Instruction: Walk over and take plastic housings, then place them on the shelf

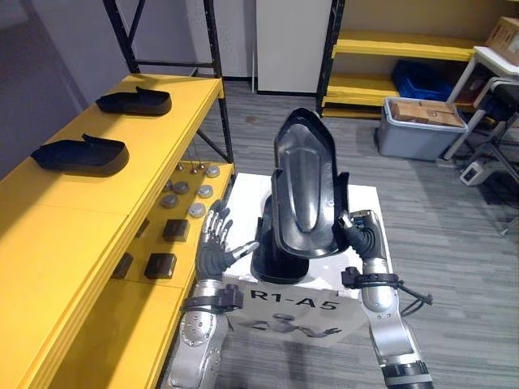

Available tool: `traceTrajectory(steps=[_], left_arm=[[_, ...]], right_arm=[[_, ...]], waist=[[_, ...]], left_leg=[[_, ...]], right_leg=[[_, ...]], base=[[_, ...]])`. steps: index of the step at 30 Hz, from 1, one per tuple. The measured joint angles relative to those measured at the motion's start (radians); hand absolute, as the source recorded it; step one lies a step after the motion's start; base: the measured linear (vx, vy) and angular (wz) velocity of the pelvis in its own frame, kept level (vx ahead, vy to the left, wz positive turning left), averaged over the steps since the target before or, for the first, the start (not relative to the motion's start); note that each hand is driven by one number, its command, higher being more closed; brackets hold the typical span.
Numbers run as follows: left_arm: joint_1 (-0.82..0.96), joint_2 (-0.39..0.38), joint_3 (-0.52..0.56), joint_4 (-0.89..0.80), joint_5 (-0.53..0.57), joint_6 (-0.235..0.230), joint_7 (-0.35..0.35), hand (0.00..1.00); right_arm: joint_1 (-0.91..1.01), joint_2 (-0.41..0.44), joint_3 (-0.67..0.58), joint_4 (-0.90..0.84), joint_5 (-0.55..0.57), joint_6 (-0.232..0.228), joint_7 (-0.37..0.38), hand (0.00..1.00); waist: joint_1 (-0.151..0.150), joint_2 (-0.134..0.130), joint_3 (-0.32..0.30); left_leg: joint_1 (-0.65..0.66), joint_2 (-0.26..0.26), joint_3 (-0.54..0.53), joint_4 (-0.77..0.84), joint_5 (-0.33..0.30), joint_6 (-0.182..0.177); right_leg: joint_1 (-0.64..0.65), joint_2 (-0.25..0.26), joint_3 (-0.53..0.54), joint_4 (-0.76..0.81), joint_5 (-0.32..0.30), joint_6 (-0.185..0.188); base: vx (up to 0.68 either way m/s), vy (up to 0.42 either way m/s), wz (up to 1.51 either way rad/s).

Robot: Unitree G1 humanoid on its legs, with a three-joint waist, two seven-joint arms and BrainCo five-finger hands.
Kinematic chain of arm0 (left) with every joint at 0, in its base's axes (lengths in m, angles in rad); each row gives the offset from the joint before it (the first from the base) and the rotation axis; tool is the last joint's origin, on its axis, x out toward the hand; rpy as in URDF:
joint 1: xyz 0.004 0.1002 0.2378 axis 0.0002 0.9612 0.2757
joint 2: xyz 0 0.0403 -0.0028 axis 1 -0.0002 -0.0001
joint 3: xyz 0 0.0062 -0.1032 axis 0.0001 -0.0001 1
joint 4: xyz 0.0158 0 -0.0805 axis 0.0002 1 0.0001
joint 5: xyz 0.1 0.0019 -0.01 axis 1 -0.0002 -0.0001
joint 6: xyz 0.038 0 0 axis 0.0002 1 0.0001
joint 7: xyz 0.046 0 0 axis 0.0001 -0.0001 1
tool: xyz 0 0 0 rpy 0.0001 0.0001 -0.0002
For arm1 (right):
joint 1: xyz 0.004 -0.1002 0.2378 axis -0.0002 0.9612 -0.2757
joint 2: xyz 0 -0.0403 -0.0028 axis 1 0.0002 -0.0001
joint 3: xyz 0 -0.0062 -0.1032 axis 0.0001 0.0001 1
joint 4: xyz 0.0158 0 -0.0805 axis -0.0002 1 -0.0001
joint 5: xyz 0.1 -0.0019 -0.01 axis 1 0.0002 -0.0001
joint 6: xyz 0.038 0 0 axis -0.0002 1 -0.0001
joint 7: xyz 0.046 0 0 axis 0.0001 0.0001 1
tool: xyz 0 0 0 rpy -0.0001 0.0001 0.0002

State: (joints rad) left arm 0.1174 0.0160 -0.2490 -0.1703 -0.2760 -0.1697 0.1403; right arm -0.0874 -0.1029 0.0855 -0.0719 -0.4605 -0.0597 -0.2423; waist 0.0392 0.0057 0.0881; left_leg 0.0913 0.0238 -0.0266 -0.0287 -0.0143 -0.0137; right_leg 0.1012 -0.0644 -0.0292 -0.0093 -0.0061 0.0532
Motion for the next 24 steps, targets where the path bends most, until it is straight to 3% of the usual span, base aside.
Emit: traceTrajectory(steps=[9,16,19,24], left_arm=[[-0.038,0.041,-0.044,0.075,-0.13,0.021,0.002,0.0],[-0.044,0.077,-0.074,0.08,-0.172,0.028,0.005,0.0],[-0.068,0.075,-0.115,0.101,-0.195,0.036,0.009,0.0],[-0.074,0.103,-0.123,0.144,-0.253,0.047,-0.008,0.0]], right_arm=[[-0.006,-0.016,0.036,0.0,-0.05,0.0,-0.015,1.0],[-0.017,-0.063,0.06,0.0,-0.104,0.001,-0.019,1.0],[-0.017,-0.096,0.153,0.006,-0.139,-0.001,-0.008,1.0],[-0.017,-0.099,0.172,0.036,-0.166,-0.005,0.01,1.0]], waist=[[0.0,0.0,-0.022],[-0.001,0.0,-0.034],[-0.001,0.0,-0.046],[0.0,-0.001,-0.046]], left_leg=[[0.0,-0.001,0.022,0.0,0.0,0.0],[0.0,-0.002,0.023,-0.001,0.0,0.0],[-0.001,0.002,0.025,0.0,0.001,0.001],[-0.002,0.005,0.025,0.0,0.001,0.001]], right_leg=[[-0.009,0.0,0.021,0.0,0.004,0.004],[-0.011,0.0,0.024,0.0,0.006,0.005],[-0.012,0.0,0.027,-0.002,0.008,0.003],[-0.013,0.003,0.027,-0.002,0.009,0.001]], base=[[0.0,0.004,-0.07],[0.0,0.001,-0.01],[0.0,0.0,0.0],[0.0,0.0,0.0]])
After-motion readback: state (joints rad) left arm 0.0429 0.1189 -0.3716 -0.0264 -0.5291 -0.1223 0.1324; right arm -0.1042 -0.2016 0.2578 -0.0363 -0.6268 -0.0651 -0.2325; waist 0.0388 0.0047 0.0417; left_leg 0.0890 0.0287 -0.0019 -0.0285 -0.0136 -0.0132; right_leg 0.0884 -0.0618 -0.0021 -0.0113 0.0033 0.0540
